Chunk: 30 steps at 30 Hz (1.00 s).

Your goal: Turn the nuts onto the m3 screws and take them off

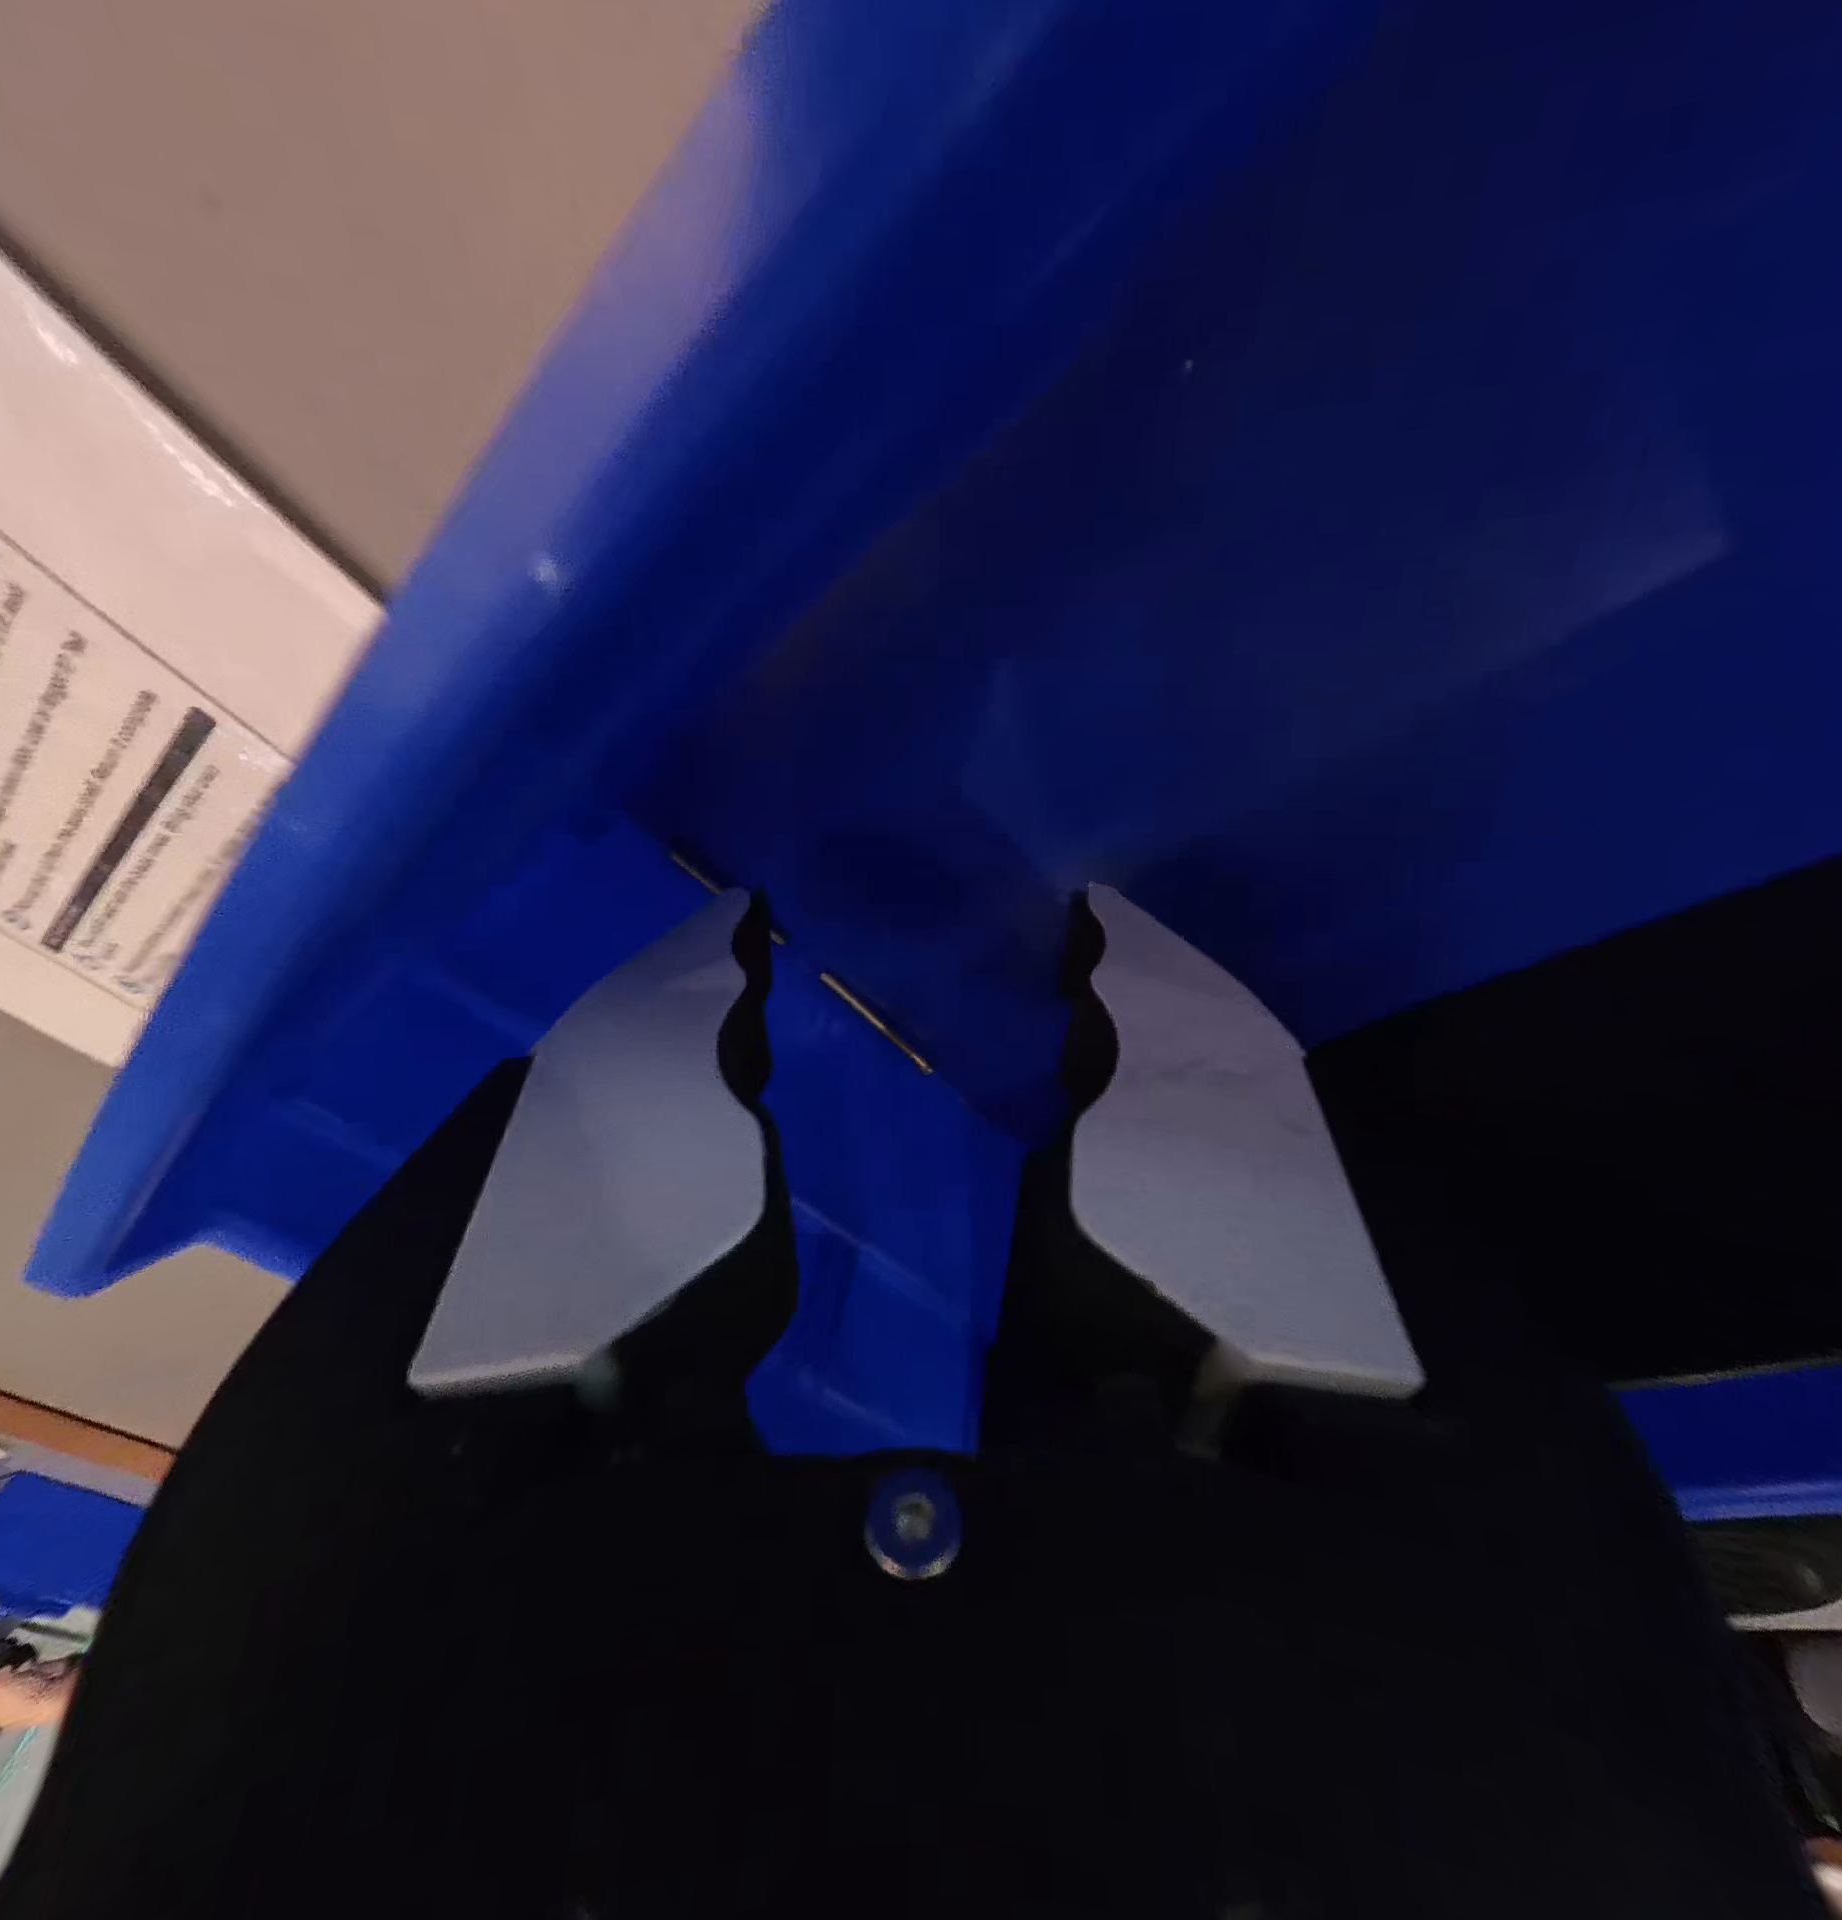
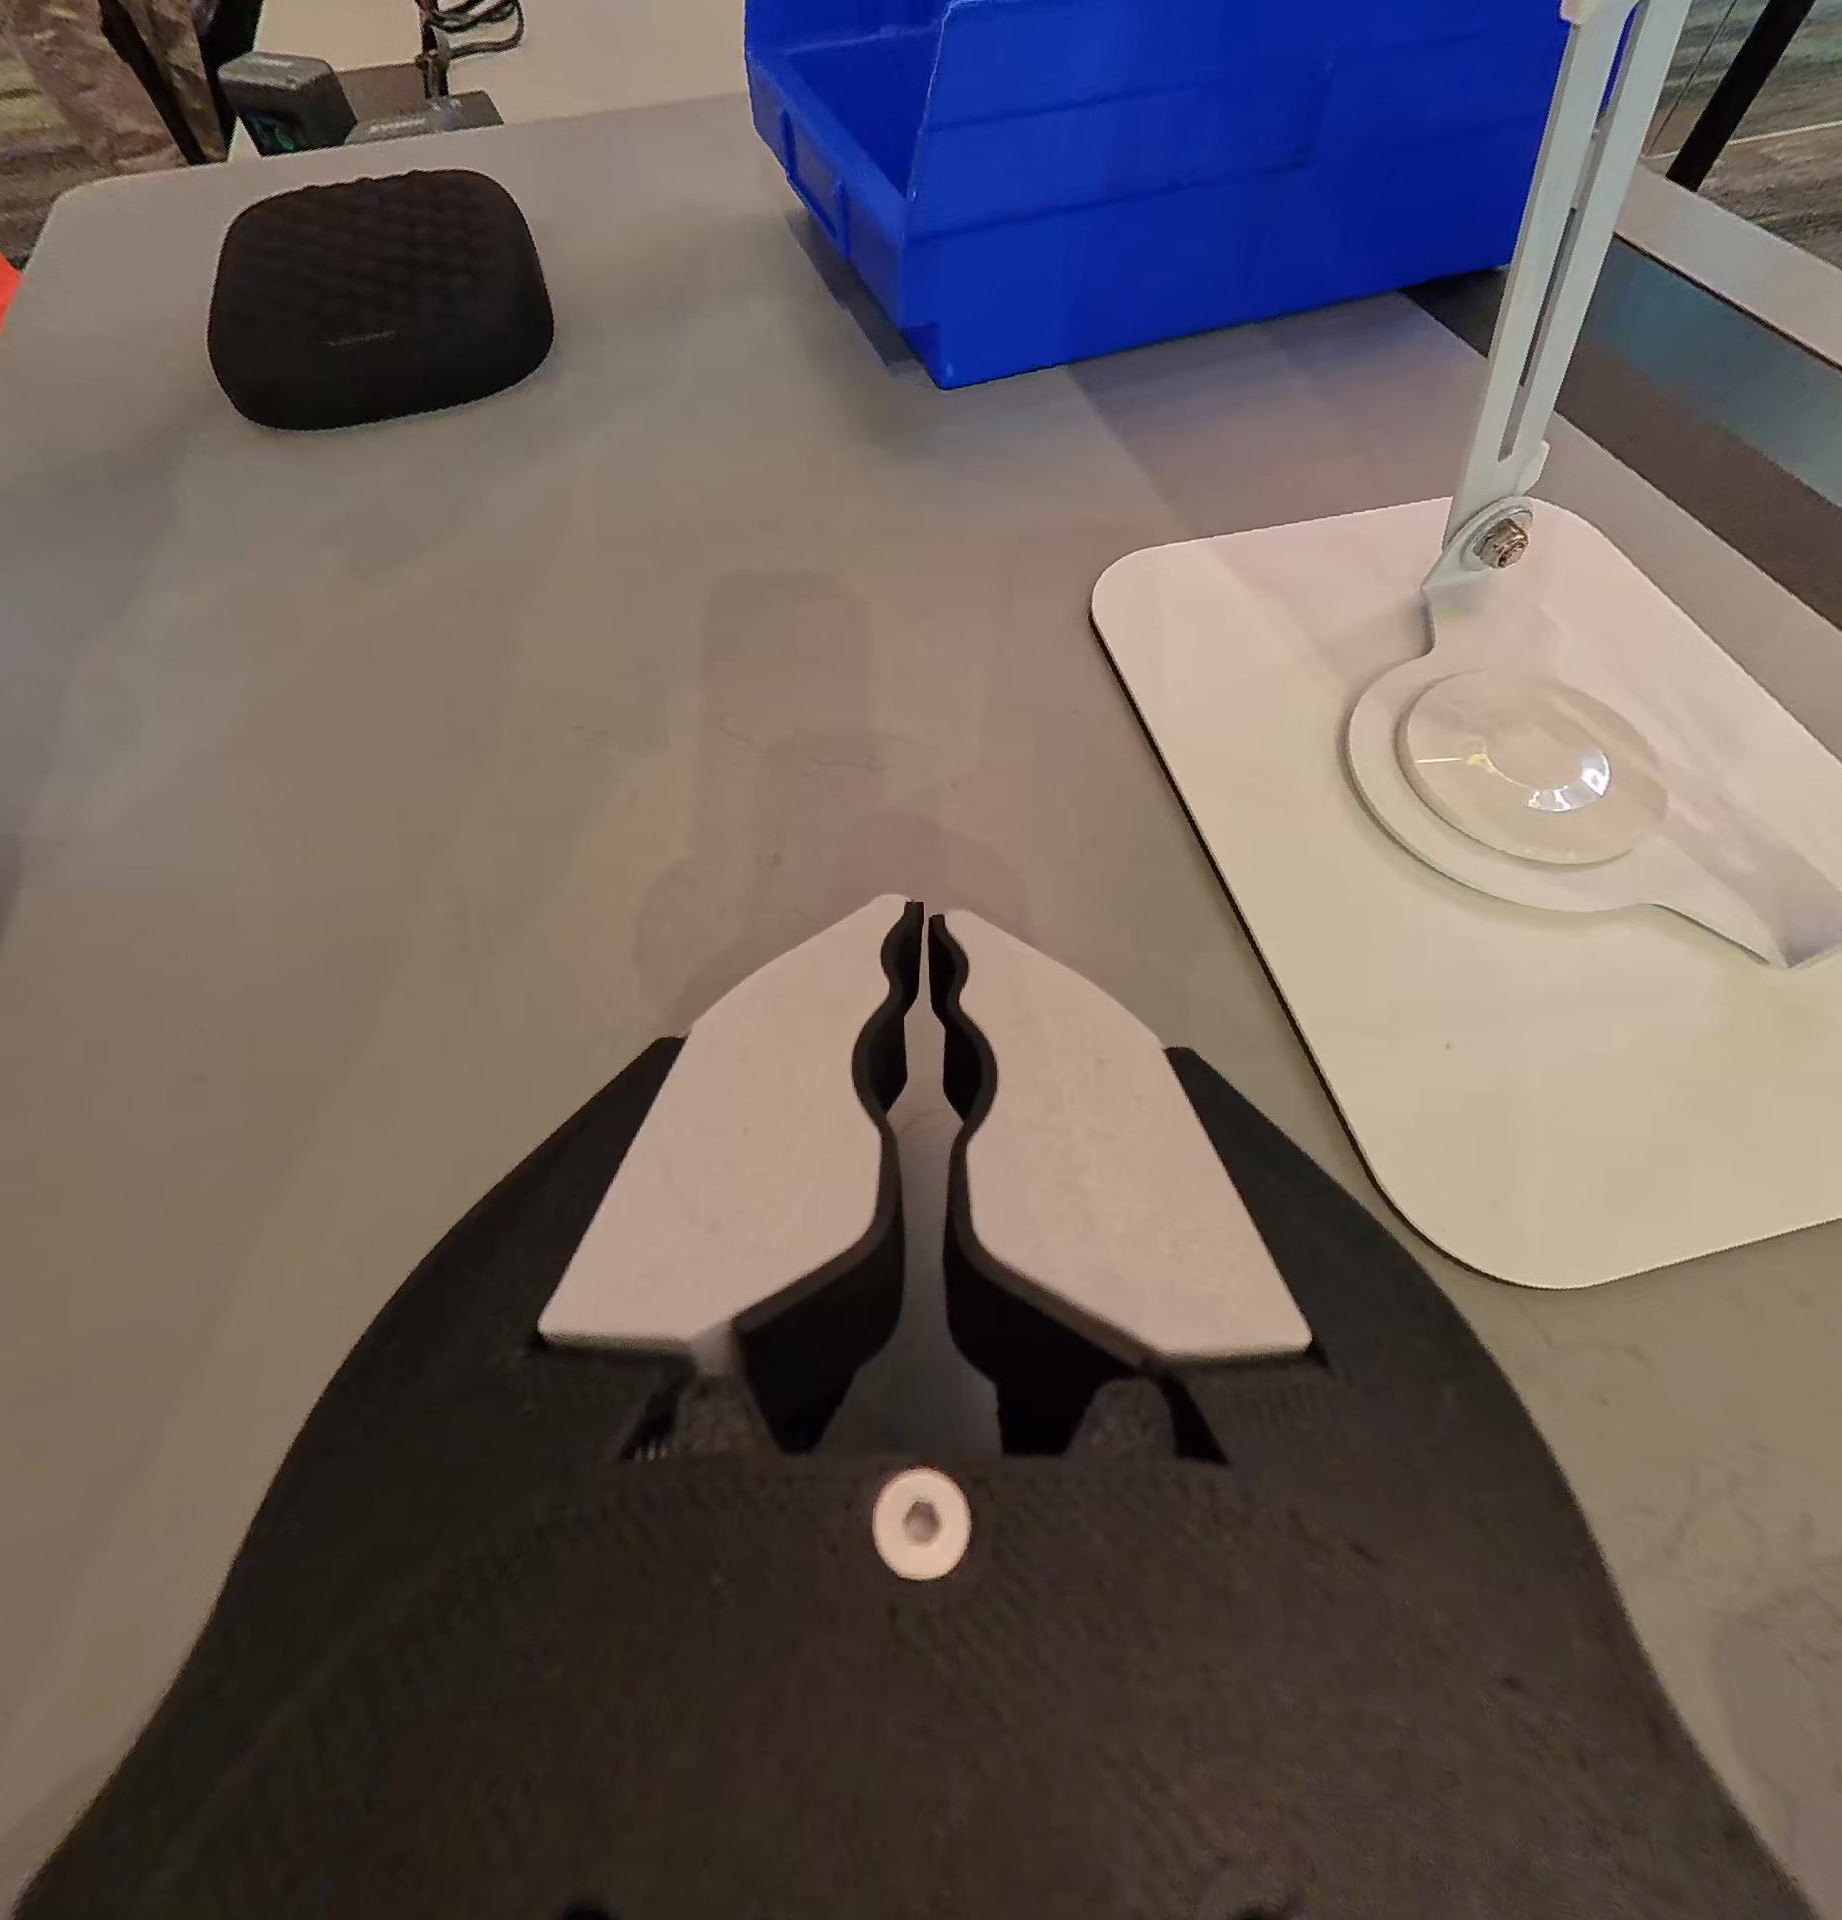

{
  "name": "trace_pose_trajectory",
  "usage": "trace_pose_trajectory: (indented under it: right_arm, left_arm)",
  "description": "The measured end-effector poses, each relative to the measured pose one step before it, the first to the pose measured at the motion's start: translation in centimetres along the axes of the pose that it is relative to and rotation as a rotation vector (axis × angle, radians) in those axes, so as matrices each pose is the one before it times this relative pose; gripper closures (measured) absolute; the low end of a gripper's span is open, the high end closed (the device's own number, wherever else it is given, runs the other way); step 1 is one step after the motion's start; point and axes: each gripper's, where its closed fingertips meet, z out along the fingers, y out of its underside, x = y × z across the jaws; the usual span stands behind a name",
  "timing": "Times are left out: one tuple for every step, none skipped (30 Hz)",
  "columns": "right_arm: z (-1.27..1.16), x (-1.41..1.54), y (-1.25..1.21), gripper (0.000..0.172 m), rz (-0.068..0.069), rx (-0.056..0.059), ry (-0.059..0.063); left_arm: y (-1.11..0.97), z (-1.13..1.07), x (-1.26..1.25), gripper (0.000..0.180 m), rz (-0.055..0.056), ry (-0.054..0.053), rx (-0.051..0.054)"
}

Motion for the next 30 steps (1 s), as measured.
trace_pose_trajectory:
  right_arm:
    - [-0.016, -0.002, -0.011, 0.17, 0.0007, 0.0009, 0.0002]
    - [-0.011, 0.012, -0.002, 0.17, 0.0009, 0.0008, -0.0002]
    - [-0.01, -0.003, -0.011, 0.17, 0.0004, 0.0005, 0.0]
    - [-0.001, -0.004, 0.001, 0.17, 0.0, -0.0001, -0.0003]
    - [0.003, -0.007, 0.006, 0.17, 0.0001, -0.0008, -0.0004]
    - [0.008, 0.001, 0.013, 0.17, 0.0, -0.0007, 0.0001]
    - [0.005, 0.0, 0.003, 0.17, 0.0001, -0.0006, 0.0001]
    - [-0.005, 0.002, 0.009, 0.17, 0.0006, -0.0007, -0.0002]
    - [0.011, 0.005, 0.009, 0.17, 0.0005, -0.0004, -0.0001]
    - [-0.006, -0.009, -0.006, 0.17, 0.0, -0.0002, 0.0001]
    - [0.0, 0.002, 0.0, 0.17, -0.0001, 0.0, 0.0001]
    - [-0.007, -0.003, 0.001, 0.17, -0.0003, 0.0003, 0.0003]
    - [-0.013, -0.014, -0.006, 0.17, -0.0004, 0.0002, 0.0002]
    - [-0.002, -0.01, 0.003, 0.17, -0.0004, -0.0002, -0.0002]
    - [-0.003, -0.002, 0.006, 0.17, -0.0004, -0.0004, 0.0003]
    - [-0.012, -0.008, 0.009, 0.17, -0.0005, -0.0003, 0.0006]
    - [-0.01, -0.007, 0.006, 0.17, -0.0003, -0.0001, 0.0]
    - [-0.013, 0.007, -0.005, 0.17, -0.0001, 0.0, 0.0005]
    - [-0.006, -0.009, -0.002, 0.17, -0.0003, 0.0005, 0.0007]
    - [-0.011, -0.006, -0.009, 0.17, -0.0007, 0.0004, 0.0007]
    - [0.008, -0.007, 0.014, 0.17, -0.0009, -0.0007, 0.0006]
    - [0.01, -0.007, 0.003, 0.17, -0.0009, -0.0009, 0.0006]
    - [0.006, 0.009, 0.0, 0.17, -0.0004, -0.0004, 0.0005]
    - [-0.006, 0.004, 0.0, 0.17, 0.0009, 0.0003, -0.0001]
    - [-0.012, 0.009, -0.017, 0.17, 0.0014, 0.0013, -0.0002]
    - [-0.019, 0.011, -0.017, 0.17, 0.001, 0.0017, 0.0005]
    - [-0.009, 0.007, -0.012, 0.17, 0.0004, 0.0006, 0.0007]
    - [-0.004, 0.001, 0.024, 0.17, 0.0004, -0.0012, 0.0003]
    - [-0.002, 0.005, 0.021, 0.17, 0.0003, -0.0009, 0.0005]
    - [-0.011, -0.002, -0.01, 0.17, 0.0, 0.0005, 0.0006]
  left_arm:
    - [0.231, 0.198, 0.203, 0.126, -0.0026, 0.0126, -0.0129]
    - [0.128, 0.124, 0.179, 0.124, 0.0092, 0.0039, -0.0071]
    - [0.116, 0.019, 0.359, 0.12, 0.0173, 0.0128, -0.0036]
    - [0.25, -0.041, 0.482, 0.119, 0.0245, 0.0205, -0.011]
    - [0.199, -0.103, 0.399, 0.117, 0.032, 0.0118, -0.0065]
    - [0.134, -0.133, 0.56, 0.117, 0.0244, 0.0224, -0.0009]
    - [0.227, -0.03, 0.668, 0.117, 0.0085, 0.0343, -0.0092]
    - [0.335, 0.085, 0.327, 0.12, -0.0087, 0.0187, -0.0188]
    - [0.254, 0.138, -0.109, 0.119, -0.0116, -0.0052, -0.0171]
    - [0.34, 0.223, 0.082, 0.119, -0.0086, 0.0067, -0.023]
    - [0.324, 0.232, 0.201, 0.118, -0.0093, 0.0166, -0.021]
    - [0.089, 0.193, 0.122, 0.118, -0.0059, 0.0099, -0.0027]
    - [-0.136, 0.078, 0.395, 0.127, -0.0078, 0.0302, 0.0125]
    - [-0.154, 0.087, 0.326, 0.133, -0.0125, 0.0268, 0.0133]
    - [-0.131, 0.101, -0.127, 0.136, -0.0113, -0.0054, 0.011]
    - [-0.103, 0.139, -0.257, 0.145, -0.0057, -0.0179, 0.0116]
    - [-0.069, 0.178, 0.07, 0.154, -0.0013, 0.0022, 0.0158]
    - [0.13, 0.049, -0.274, 0.159, -0.0024, -0.0208, 0.0012]
    - [0.259, 0.107, -0.177, 0.162, 0.0027, -0.0201, -0.0037]
    - [0.052, 0.002, 0.083, 0.164, -0.0006, -0.0061, 0.0068]
    - [-0.006, 0.031, 0.26, 0.169, 0.0002, 0.0079, 0.0112]
    - [-0.029, 0.079, 0.6, 0.18, -0.0011, 0.0251, 0.0137]
    - [-0.008, -0.013, -0.034, 0.18, 0.0141, -0.0259, 0.0079]
    - [0.002, -0.006, -0.031, 0.18, 0.0184, -0.0281, 0.0073]
    - [0.027, 0.004, 0.009, 0.18, -0.0078, -0.0083, 0.0085]
    - [0.006, -0.004, -0.011, 0.18, -0.0071, 0.0054, 0.008]
    - [-0.018, -0.019, -0.146, 0.18, 0.0022, -0.0058, 0.0059]
    - [0.05, 0.002, -0.171, 0.18, 0.0055, -0.0122, -0.0016]
    - [-0.063, -0.032, -0.174, 0.18, 0.0063, -0.014, 0.0034]
    - [-0.036, -0.027, -0.186, 0.18, 0.0015, -0.0092, 0.0019]
